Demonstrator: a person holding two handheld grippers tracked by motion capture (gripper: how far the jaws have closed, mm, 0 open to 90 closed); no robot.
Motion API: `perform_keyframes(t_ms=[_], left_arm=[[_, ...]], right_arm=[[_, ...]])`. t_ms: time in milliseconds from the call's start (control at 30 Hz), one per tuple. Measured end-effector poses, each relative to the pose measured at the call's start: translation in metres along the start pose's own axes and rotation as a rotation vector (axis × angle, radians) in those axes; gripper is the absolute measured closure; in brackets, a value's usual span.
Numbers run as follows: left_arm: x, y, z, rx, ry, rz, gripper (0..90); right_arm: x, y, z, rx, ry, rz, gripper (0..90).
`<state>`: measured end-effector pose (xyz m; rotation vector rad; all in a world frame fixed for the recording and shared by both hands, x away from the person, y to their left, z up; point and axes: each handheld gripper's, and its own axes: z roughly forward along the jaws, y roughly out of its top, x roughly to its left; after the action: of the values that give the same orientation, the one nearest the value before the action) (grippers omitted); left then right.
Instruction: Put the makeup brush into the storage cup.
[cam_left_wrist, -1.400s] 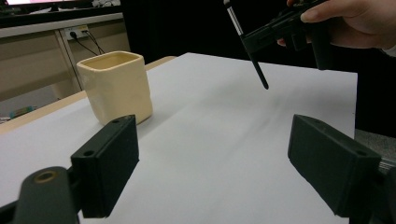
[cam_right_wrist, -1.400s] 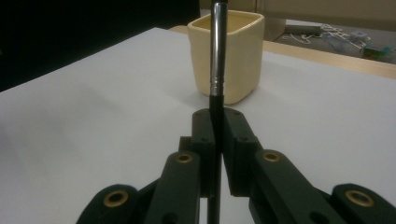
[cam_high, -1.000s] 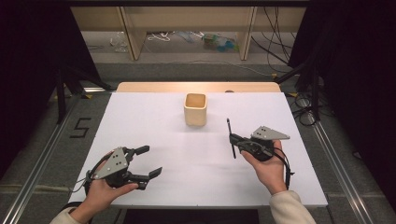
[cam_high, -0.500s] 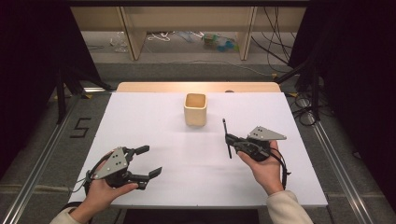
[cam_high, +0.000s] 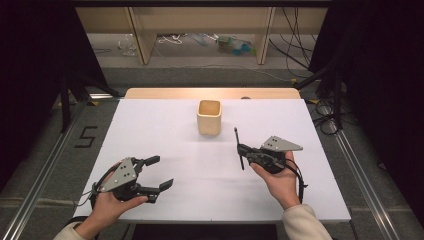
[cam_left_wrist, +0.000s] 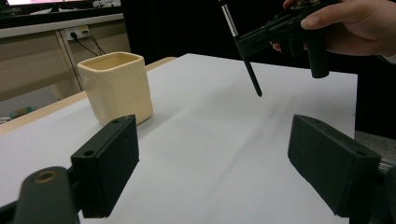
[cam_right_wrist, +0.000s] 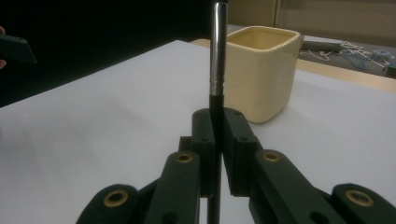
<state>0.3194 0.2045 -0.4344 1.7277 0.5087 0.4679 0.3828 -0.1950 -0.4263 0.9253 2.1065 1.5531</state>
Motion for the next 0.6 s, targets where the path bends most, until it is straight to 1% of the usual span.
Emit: perform_keyframes(t_ms=[133,167,233,300,333,400,433,533,600], left_arm=[[-0.0002,-0.0001,0.0002,-0.001,0.001,-0.004,16.3],[-0.0001,0.0000,0.0000,0.000,0.001,-0.002,16.3],[-0.0001,0.0000,0.0001,0.000,0.001,-0.001,16.3],[-0.0001,0.0000,0.0001,0.000,0.001,-0.001,16.3],[-0.0002,0.0000,0.0002,-0.001,0.001,-0.002,16.3],[-0.0001,0.0000,0.0002,-0.002,0.001,-0.003,16.3],[-0.0001,0.0000,0.0002,-0.001,0.001,-0.002,16.3],[-0.0001,0.0000,0.0002,-0.001,0.001,-0.001,16.3],[-0.0002,0.0000,0.0003,-0.002,0.001,-0.003,16.4]], right_arm=[[0.0010,0.0000,0.0016,-0.011,0.010,0.000,84.5],[0.0020,0.0002,0.0020,-0.007,0.021,0.011,84.5],[0.0024,0.0007,0.0017,-0.004,0.012,0.006,84.5],[0.0029,0.0006,0.0022,-0.004,0.014,0.001,84.5],[0.0036,0.0010,0.0014,0.011,0.009,0.004,84.5],[0.0048,0.0005,0.0039,-0.008,0.028,0.014,84.5],[0.0049,0.0009,0.0040,-0.014,0.023,0.006,84.5],[0.0056,0.0008,0.0047,-0.013,0.026,0.006,84.5],[0.0069,0.0011,0.0043,0.002,0.026,0.009,84.5]])
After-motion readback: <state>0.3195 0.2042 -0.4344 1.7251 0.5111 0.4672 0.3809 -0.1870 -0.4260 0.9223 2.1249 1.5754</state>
